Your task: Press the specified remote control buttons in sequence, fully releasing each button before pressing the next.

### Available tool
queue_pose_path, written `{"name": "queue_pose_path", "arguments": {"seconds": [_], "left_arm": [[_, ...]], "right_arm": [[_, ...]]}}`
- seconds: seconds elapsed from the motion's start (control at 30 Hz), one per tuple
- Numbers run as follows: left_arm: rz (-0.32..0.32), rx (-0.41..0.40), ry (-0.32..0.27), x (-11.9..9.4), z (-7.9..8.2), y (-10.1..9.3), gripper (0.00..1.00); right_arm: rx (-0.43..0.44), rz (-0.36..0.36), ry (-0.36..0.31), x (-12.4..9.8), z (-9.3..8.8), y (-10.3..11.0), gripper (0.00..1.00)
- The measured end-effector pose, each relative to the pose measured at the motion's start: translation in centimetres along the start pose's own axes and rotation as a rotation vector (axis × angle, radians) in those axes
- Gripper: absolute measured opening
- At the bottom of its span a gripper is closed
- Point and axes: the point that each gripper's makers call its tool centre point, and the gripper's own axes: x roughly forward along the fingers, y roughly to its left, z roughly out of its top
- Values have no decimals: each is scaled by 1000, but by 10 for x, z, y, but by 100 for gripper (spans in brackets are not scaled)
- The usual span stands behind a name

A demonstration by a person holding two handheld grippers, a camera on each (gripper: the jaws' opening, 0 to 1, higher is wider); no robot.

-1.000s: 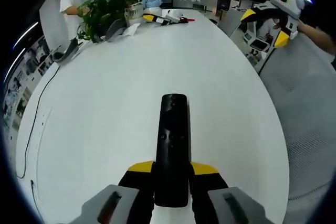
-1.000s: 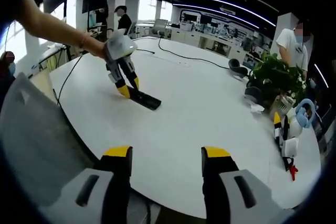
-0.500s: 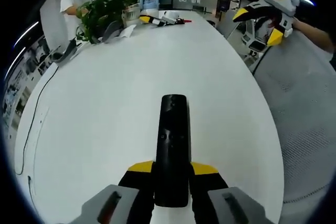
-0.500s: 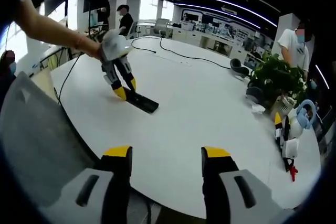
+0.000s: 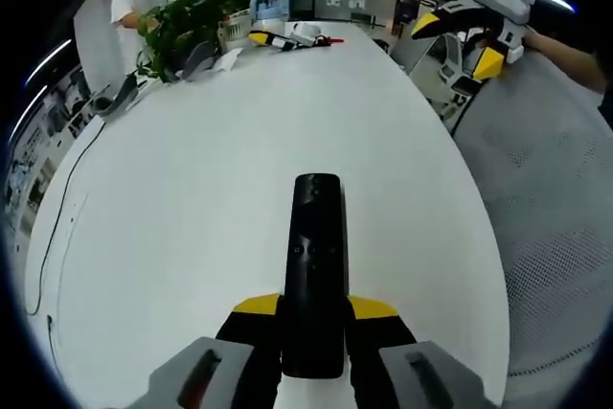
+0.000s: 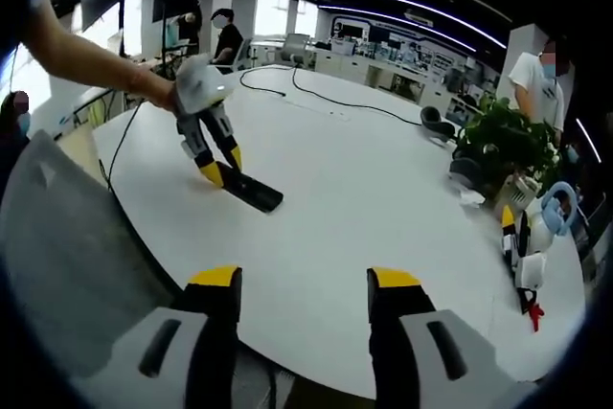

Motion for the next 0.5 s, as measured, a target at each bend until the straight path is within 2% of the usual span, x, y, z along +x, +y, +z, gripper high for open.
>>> {"name": "queue_pose_path", "arguments": {"seconds": [0.5], "left_arm": [[-11, -15, -10, 0, -1, -15, 25]], "right_arm": [[2, 5, 1, 0, 0, 1, 54]]}}
